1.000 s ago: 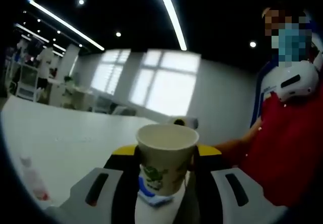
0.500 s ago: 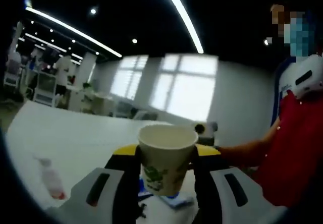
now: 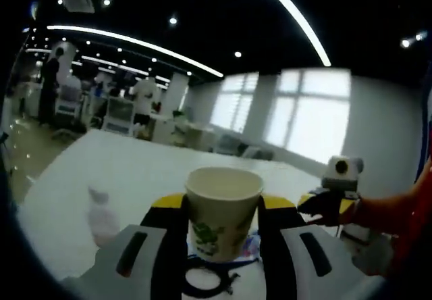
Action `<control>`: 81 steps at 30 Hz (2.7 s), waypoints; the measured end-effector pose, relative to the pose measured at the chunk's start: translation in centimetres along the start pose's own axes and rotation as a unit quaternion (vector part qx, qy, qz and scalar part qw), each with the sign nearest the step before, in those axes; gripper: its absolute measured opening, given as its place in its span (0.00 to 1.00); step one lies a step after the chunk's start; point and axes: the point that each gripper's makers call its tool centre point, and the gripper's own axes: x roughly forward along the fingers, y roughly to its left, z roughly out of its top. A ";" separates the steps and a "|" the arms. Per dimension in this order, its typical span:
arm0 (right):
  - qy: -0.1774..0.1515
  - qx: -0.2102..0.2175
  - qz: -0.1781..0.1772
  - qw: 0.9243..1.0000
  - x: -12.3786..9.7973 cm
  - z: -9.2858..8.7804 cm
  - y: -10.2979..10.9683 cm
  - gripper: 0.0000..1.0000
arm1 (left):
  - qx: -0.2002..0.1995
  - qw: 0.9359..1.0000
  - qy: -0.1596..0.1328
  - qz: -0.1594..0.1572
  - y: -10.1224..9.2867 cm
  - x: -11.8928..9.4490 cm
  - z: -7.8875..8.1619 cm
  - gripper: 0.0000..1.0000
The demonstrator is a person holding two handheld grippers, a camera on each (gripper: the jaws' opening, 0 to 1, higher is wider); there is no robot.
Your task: Arrange the tabletop items into an orderly group along one side of the table until the central work area is clear of visible clutter.
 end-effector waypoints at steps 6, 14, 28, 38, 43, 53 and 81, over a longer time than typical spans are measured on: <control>0.074 -0.023 -0.050 0.996 -1.2 -3.0 -2.0 0.33 | 0.022 0.999 0.020 0.040 1.2 1.3 -2.0 0.37; 0.119 -0.027 -0.110 0.986 -1.7 -5.4 -4.5 0.86 | 0.049 0.995 0.048 0.075 2.9 2.4 -4.4 0.37; 0.130 -0.021 -0.119 0.984 -1.8 -6.2 -5.6 1.00 | 0.067 0.989 0.066 0.118 6.0 3.7 -6.8 0.36; 0.135 -0.015 -0.110 0.985 -1.9 -7.1 -5.6 0.99 | 0.064 0.981 0.075 0.166 8.4 4.5 -8.7 0.35; 0.135 -0.011 -0.105 0.985 -1.6 -7.2 -5.7 0.99 | 0.062 0.978 0.085 0.180 9.1 4.9 -10.0 0.35; 0.132 -0.003 -0.102 0.986 -1.4 -7.4 -5.8 0.96 | 0.057 0.974 0.097 0.195 10.7 5.1 -11.8 0.35; 0.139 -0.002 -0.103 0.985 -1.4 -7.9 -5.9 0.91 | 0.069 0.966 0.131 0.211 11.5 4.5 -13.8 0.40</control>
